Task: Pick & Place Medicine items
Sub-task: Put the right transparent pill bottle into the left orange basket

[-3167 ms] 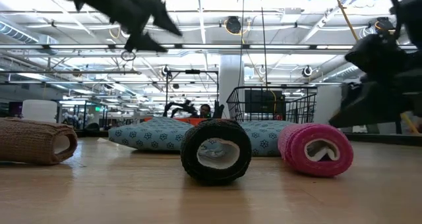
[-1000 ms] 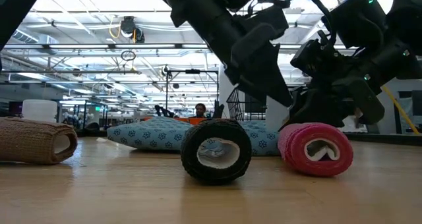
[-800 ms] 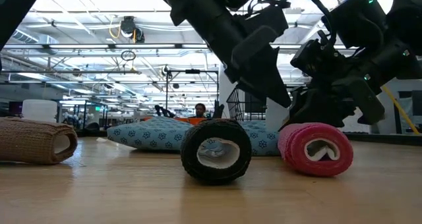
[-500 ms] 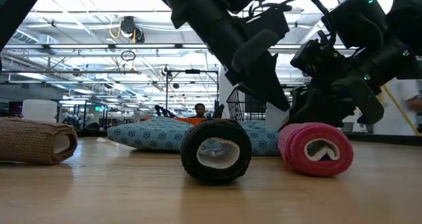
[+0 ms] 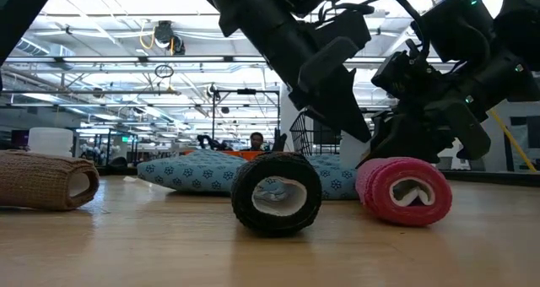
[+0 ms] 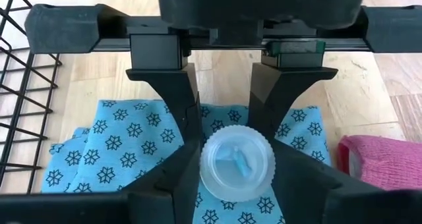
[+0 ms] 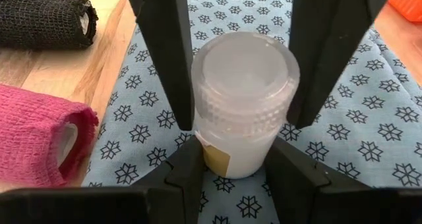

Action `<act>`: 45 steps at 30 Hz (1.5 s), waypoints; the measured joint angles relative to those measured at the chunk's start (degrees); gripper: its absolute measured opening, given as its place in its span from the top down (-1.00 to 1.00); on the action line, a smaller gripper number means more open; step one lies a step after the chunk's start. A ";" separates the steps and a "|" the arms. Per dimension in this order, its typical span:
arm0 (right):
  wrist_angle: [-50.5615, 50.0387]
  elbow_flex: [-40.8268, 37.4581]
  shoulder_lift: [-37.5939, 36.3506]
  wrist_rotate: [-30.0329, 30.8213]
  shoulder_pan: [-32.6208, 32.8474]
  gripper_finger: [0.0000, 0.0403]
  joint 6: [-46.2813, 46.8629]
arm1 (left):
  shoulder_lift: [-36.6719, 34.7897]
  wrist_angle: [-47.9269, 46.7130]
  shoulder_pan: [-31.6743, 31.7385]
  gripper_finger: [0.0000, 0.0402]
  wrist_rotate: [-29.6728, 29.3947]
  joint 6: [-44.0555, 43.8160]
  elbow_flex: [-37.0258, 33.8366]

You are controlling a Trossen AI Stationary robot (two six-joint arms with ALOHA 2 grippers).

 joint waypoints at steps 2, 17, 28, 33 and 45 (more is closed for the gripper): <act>0.00 -0.01 0.00 0.00 0.00 0.38 0.00 | -0.02 -0.02 0.00 0.09 -0.07 0.00 0.00; 3.45 0.02 -0.08 0.54 -0.02 0.19 2.28 | -4.22 -4.35 0.13 0.32 -0.53 2.30 -0.04; 1.71 -0.13 -1.18 -0.42 0.15 -0.02 4.34 | -16.64 -17.21 0.46 0.32 -4.54 3.21 0.09; 1.40 -0.19 -1.49 -0.19 0.15 -0.02 4.48 | -22.82 -17.93 3.57 0.32 -5.57 2.68 -4.09; 1.71 -1.16 -1.51 0.09 0.13 0.00 5.16 | -41.05 1.68 17.89 0.32 -6.25 -3.94 -28.50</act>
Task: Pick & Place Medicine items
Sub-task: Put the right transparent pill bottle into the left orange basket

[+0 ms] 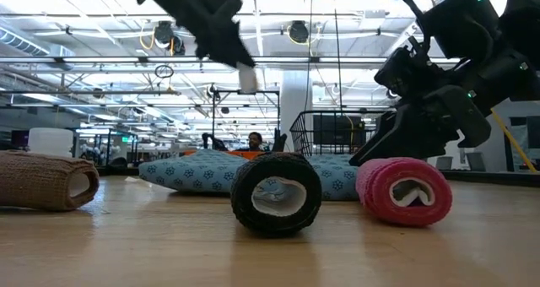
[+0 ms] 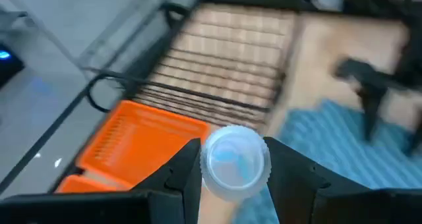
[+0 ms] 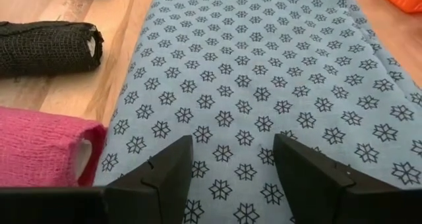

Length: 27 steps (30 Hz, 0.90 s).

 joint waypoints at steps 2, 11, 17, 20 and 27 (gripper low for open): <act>0.04 -0.02 0.00 0.02 0.00 0.01 0.00 | -0.91 2.33 2.88 0.32 -0.06 -1.39 -2.40; 1.43 -0.02 0.00 0.09 -0.04 0.03 -0.02 | -0.84 6.65 14.01 0.32 -1.44 -6.56 -6.12; 1.55 -0.02 0.00 0.09 -0.04 0.04 -0.01 | 0.83 8.18 18.50 0.32 -1.39 -9.29 -6.95; 1.71 -0.02 0.00 0.07 -0.04 0.05 -0.02 | 3.19 9.99 19.46 0.32 -1.36 -10.83 -6.93; 1.80 -0.02 0.00 0.07 -0.07 0.06 0.52 | 9.81 13.17 20.95 0.32 -1.36 -15.26 -6.92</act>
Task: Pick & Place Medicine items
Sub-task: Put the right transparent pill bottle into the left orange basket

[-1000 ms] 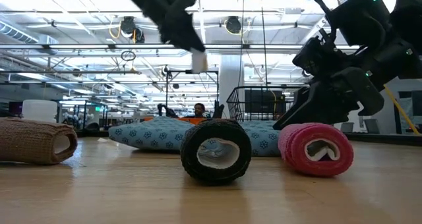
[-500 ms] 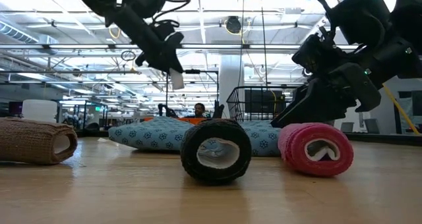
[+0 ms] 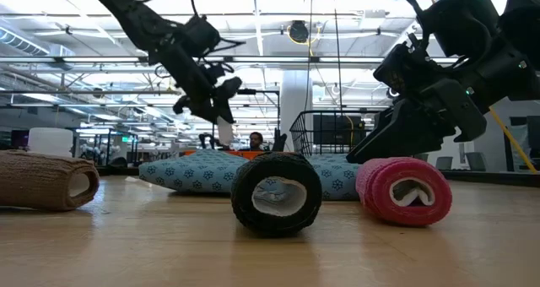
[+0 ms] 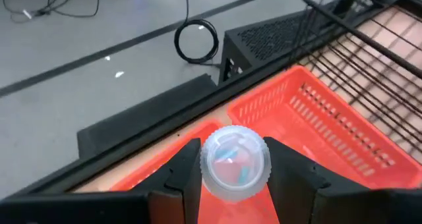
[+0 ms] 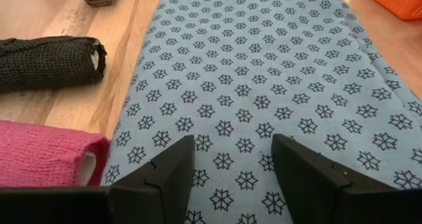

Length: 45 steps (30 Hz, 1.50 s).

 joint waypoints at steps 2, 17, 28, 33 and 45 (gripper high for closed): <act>0.02 0.00 0.00 0.02 -0.02 0.06 0.25 | 1.66 0.82 0.23 0.32 0.02 -0.99 0.02; 0.15 0.00 0.00 0.02 -0.04 0.08 0.29 | 9.91 3.65 0.21 0.32 -1.99 -3.72 0.04; 0.33 0.02 0.00 0.02 -0.04 0.08 0.29 | 12.29 5.64 0.21 0.32 -2.05 -4.14 0.15; 0.33 0.02 0.00 0.02 -0.04 0.09 0.29 | 13.28 5.97 0.21 0.32 -2.07 -4.65 0.15; 0.33 0.04 -0.01 -0.01 -0.04 0.09 0.29 | 13.17 5.99 -0.01 -0.03 -1.99 -5.08 0.15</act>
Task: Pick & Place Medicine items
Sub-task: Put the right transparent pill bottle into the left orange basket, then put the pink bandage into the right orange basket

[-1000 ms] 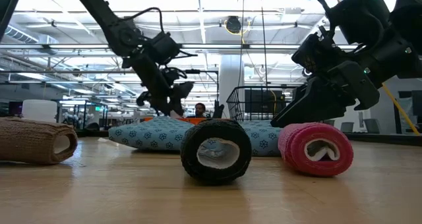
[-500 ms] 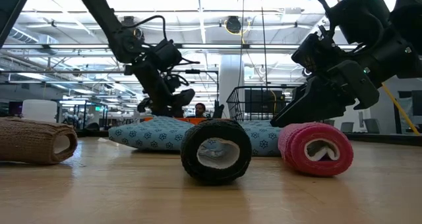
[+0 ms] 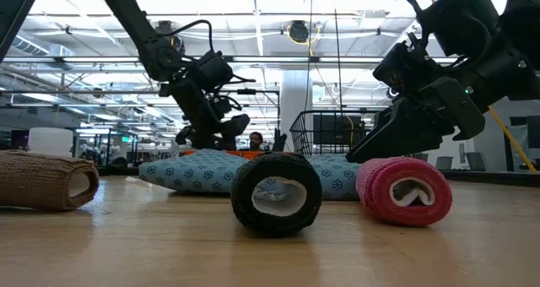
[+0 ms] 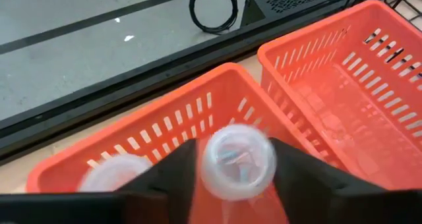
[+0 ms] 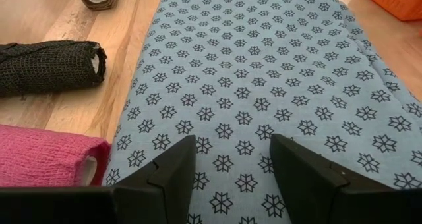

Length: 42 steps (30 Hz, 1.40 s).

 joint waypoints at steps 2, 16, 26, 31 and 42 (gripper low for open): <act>-0.02 0.00 -0.01 0.02 0.00 0.08 0.00 | 0.00 -0.01 0.01 -0.23 0.20 0.02 0.00; -0.02 0.00 -0.01 0.00 0.00 0.07 0.00 | -3.17 0.11 0.00 -0.80 2.53 2.03 0.00; -0.02 0.00 -0.01 0.00 -0.01 0.07 0.00 | -12.02 -1.63 0.00 -0.81 4.89 2.82 0.00; -0.17 0.00 -0.01 -0.02 0.02 0.07 0.00 | -19.97 -11.39 -0.11 -0.81 4.87 4.95 0.00; -0.44 0.00 -0.01 -0.15 0.09 0.09 0.00 | -25.84 -36.11 -0.39 -0.81 -13.17 -10.11 -5.94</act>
